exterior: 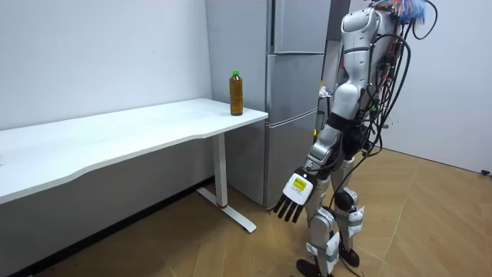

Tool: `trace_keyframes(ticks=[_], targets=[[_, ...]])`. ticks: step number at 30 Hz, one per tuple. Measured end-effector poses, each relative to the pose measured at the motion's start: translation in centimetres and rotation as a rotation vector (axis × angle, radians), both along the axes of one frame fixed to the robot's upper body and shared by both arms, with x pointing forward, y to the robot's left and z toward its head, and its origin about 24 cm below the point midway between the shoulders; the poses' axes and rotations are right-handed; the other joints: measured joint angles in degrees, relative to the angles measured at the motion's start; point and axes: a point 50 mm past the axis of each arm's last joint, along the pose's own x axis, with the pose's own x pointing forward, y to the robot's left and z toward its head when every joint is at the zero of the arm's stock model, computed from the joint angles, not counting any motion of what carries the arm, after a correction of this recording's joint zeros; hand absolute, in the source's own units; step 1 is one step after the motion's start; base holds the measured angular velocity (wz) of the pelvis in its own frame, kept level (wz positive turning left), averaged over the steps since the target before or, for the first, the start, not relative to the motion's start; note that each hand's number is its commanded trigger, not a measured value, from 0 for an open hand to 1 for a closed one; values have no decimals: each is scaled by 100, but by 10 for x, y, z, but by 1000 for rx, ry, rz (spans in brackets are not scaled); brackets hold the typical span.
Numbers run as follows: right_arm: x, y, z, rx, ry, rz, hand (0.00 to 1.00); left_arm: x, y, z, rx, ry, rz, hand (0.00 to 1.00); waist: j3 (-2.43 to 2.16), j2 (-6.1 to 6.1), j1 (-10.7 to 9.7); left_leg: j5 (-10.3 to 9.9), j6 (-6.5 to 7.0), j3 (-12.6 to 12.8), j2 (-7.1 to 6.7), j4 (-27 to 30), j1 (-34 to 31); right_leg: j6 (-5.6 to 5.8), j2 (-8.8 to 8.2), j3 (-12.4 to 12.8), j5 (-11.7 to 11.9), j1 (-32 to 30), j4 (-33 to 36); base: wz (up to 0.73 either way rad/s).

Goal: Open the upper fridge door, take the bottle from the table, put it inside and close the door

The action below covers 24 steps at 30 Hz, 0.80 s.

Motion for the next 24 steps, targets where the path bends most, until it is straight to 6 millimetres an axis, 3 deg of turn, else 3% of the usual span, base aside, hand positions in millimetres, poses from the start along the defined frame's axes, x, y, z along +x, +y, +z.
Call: trace_keyframes(ticks=[24], targets=[[1,1,0,3,17,5,0,-13,0,-1,17,63,37,0,6,-12,0,-65,22,-73,-18,125,-16,23,-15,-64,-14,76,2,0]])
